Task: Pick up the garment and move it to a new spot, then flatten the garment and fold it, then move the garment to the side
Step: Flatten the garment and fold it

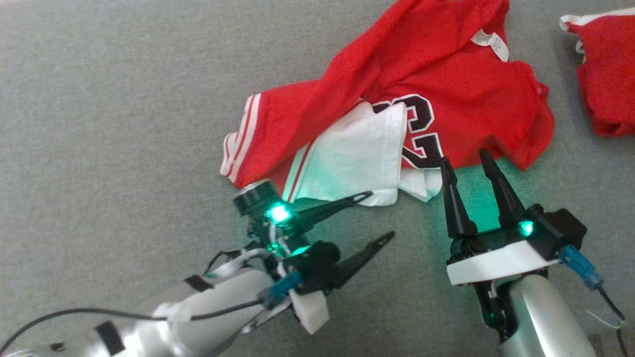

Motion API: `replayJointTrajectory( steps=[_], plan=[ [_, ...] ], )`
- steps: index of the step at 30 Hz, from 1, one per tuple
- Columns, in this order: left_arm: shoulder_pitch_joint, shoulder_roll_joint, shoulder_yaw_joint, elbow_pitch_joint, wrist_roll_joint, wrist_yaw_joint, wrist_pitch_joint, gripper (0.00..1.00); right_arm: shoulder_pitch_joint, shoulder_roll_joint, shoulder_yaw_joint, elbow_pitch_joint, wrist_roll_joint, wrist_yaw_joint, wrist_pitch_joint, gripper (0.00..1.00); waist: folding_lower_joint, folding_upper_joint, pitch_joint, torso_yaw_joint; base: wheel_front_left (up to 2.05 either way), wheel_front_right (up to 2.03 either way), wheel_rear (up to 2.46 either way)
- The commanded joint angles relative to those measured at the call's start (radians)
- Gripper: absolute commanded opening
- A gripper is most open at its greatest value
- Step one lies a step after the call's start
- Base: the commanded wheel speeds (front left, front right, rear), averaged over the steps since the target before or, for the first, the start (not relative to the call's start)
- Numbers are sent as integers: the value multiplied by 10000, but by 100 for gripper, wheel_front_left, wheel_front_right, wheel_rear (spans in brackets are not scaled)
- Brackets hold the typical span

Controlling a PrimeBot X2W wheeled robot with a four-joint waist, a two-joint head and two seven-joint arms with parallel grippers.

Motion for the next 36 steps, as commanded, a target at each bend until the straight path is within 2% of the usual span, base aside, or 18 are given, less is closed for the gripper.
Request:
replayJointTrajectory(
  steps=[1,7,13,14,16,17,18,22,28,32,36],
  plan=[
    [-388,-143,319,-14,100,-142,13,100,-71,-35,181,-305,-92,-7,-36,100,0,0,121,-128,0,0,0],
    [-685,-1093,324,1678,-68,-540,302,100,-133,-33,146,-395,-106,-7,-36,100,0,0,447,-651,0,0,0],
    [-788,-1415,374,2819,-487,-716,1025,100,-115,-29,131,-417,-64,-7,-36,100,0,0,574,-1063,0,0,0],
    [-788,-1434,383,2977,-561,-733,1167,96,-104,-28,134,-418,-46,-7,-36,100,0,0,573,-1132,0,0,0],
    [-758,-1440,384,3224,-690,-779,1450,48,-78,-27,157,-422,17,-7,-36,100,0,0,541,-1240,0,0,0],
    [-726,-1437,382,3298,-755,-823,1561,28,-61,-27,166,-422,49,-7,-36,100,0,0,511,-1280,0,0,0],
    [-685,-1427,380,3339,-825,-869,1645,0,-40,-27,169,-423,81,-7,-36,100,0,0,472,-1312,0,0,0],
    [-438,-1253,429,3093,-1040,-864,1632,0,136,-26,103,-411,133,-7,-36,100,0,0,155,-1300,0,0,0],
    [-11,-511,787,1372,-1153,-384,882,0,410,-25,-67,-478,6,-7,-36,100,0,0,-345,-956,0,0,0],
    [414,548,1399,-737,-1419,211,521,0,637,-36,-288,-578,-123,-7,-36,100,0,0,-646,-525,0,0,0],
    [792,2018,2250,-3147,-1619,1009,390,0,841,-149,-499,-737,-190,-7,-36,100,0,0,-851,-22,0,0,0]
  ],
)
